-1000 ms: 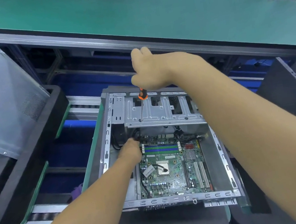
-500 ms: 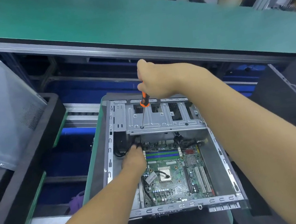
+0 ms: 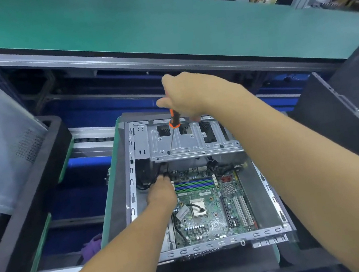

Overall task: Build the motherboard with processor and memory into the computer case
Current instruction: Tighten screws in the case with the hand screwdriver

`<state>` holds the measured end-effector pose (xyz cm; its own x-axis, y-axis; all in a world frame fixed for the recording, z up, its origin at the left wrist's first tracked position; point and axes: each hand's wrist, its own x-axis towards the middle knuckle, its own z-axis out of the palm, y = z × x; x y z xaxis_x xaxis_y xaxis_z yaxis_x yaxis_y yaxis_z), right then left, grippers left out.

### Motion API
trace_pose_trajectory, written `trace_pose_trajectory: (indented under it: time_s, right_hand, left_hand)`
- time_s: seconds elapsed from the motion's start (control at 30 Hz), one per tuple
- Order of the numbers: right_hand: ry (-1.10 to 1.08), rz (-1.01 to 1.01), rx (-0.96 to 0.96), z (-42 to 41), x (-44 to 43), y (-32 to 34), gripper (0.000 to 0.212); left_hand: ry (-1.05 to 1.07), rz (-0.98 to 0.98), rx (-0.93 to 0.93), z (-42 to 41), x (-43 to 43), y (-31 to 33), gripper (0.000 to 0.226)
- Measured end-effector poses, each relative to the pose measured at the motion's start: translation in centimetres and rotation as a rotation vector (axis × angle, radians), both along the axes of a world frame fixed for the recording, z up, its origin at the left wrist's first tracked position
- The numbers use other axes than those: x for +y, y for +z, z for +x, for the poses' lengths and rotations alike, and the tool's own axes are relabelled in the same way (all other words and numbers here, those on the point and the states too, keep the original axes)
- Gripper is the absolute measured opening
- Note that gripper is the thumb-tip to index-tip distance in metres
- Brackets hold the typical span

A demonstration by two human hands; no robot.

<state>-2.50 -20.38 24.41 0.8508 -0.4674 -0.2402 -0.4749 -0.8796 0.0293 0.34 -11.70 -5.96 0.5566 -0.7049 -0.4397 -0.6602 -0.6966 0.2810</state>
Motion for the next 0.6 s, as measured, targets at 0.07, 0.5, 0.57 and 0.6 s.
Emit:
trace_pose_trajectory:
  time_s: [0.07, 0.5, 0.57, 0.6]
  right_hand:
    - [0.052, -0.037, -0.013, 0.0, 0.0, -0.4, 0.014]
    - [0.207, -0.18, 0.132, 0.2, -1.7, 0.5, 0.01]
    - [0.158, -0.097, 0.089, 0.0, -1.7, 0.4, 0.003]
    - [0.135, -0.029, 0.069, 0.1, -1.8, 0.3, 0.012]
  left_hand:
    - [0.006, 0.005, -0.004, 0.0, -0.1, -0.1, 0.051]
    - [-0.042, 0.067, -0.116, 0.5, -0.4, -1.1, 0.056]
    - [-0.041, 0.057, -0.112, 0.5, -0.4, -1.1, 0.057]
    - [-0.055, 0.057, -0.124, 0.5, -0.4, -1.1, 0.057]
